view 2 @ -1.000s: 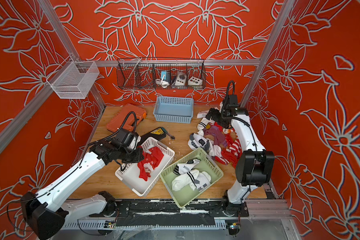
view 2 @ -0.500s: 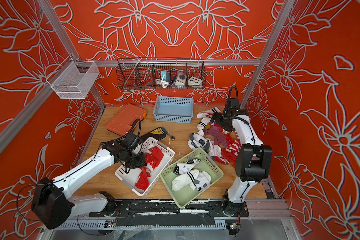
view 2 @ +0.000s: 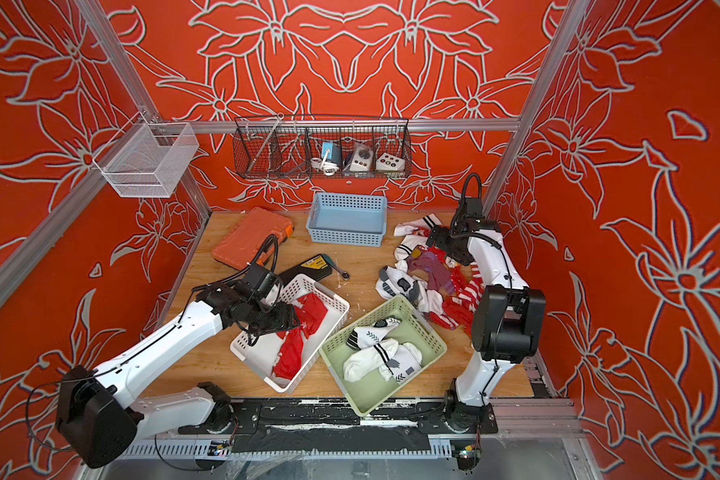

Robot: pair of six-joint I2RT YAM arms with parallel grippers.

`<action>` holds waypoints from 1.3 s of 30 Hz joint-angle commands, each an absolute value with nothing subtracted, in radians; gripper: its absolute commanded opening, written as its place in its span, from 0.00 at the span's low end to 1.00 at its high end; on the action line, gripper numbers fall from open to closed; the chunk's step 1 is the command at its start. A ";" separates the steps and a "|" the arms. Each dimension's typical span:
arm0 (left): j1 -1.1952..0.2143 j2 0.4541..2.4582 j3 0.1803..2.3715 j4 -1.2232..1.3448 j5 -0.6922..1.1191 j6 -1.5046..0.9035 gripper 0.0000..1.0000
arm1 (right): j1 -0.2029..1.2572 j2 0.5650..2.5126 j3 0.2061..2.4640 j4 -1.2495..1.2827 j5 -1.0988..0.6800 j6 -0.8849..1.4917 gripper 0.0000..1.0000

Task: Sort the socks into the basket by color
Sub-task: Pick up the sock from the center of the board.

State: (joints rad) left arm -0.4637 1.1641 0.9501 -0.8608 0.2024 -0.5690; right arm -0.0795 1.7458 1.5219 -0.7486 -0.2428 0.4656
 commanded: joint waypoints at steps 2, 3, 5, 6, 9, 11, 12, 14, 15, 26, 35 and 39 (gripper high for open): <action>-0.456 1.089 1.022 -0.889 0.132 -0.544 0.72 | -0.099 1.774 1.534 -0.776 -0.183 0.444 0.98; -0.456 1.082 1.033 -0.890 0.125 -0.539 0.72 | -0.102 1.777 1.536 -0.776 -0.177 0.441 0.98; -0.456 1.069 1.053 -0.881 0.115 -0.533 0.72 | -0.109 1.785 1.540 -0.775 -0.159 0.432 0.95; -0.456 1.061 1.057 -0.869 0.114 -0.529 0.72 | -0.110 1.789 1.541 -0.776 -0.155 0.427 0.92; -0.456 1.049 1.066 -0.826 0.118 -0.529 0.72 | -0.112 1.812 1.543 -0.783 -0.122 0.412 0.84; -0.455 1.059 1.081 -0.804 0.128 -0.532 0.72 | -0.117 1.822 1.530 -0.788 -0.068 0.412 0.81; -0.455 1.065 1.090 -0.794 0.140 -0.535 0.72 | -0.129 1.829 1.521 -0.787 -0.062 0.414 0.81; -0.456 1.075 1.098 -0.765 0.158 -0.539 0.72 | -0.152 1.848 1.513 -0.793 -0.054 0.411 0.81; -0.455 1.079 1.098 -0.750 0.168 -0.541 0.72 | -0.160 1.859 1.512 -0.797 -0.039 0.406 0.82; -0.454 1.134 1.107 -0.687 0.224 -0.540 0.72 | -0.186 1.960 1.488 -0.772 -0.058 0.384 0.82; -0.454 1.177 1.128 -0.675 0.237 -0.525 0.72 | -0.186 2.012 1.505 -0.767 -0.054 0.369 0.38; -0.454 1.196 1.141 -0.667 0.242 -0.521 0.72 | -0.186 1.979 1.494 -0.755 -0.043 0.377 0.00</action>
